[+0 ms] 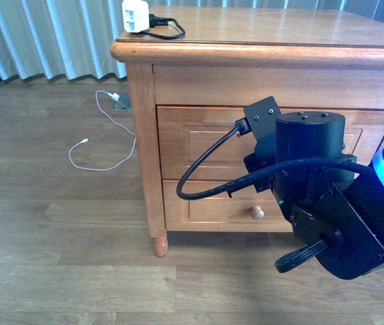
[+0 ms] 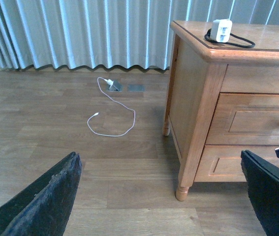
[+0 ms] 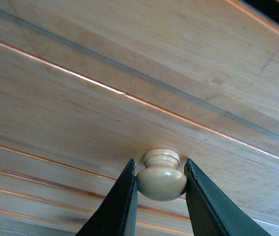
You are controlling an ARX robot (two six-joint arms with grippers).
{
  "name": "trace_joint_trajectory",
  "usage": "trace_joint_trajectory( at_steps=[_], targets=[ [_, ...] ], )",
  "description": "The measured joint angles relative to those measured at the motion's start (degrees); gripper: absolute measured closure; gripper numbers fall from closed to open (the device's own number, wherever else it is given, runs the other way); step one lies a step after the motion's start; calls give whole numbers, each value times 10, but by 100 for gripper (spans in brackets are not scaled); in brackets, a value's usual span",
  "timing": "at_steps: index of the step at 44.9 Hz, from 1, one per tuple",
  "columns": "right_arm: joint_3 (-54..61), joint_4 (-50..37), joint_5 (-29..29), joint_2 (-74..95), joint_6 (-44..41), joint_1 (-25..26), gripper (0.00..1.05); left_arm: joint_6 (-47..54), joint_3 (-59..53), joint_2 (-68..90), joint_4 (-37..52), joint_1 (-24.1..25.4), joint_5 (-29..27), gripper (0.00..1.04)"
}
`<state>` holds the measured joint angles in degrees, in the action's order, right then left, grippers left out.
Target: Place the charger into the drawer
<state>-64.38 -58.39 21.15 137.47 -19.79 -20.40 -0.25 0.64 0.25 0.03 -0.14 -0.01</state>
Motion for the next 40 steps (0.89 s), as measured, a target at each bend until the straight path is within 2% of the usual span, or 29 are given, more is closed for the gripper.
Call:
trace_joint_trajectory(
  at_steps=[13, 27, 40],
  targets=[
    [24, -8, -16, -11, 1, -1, 82, 0, 0, 0, 0, 0, 0, 6],
    [137, 16, -4, -94, 22, -20, 82, 0, 0, 0, 0, 0, 0, 6],
    [252, 112, -9, -218, 52, -36, 82, 0, 0, 0, 0, 0, 0, 6]
  ],
)
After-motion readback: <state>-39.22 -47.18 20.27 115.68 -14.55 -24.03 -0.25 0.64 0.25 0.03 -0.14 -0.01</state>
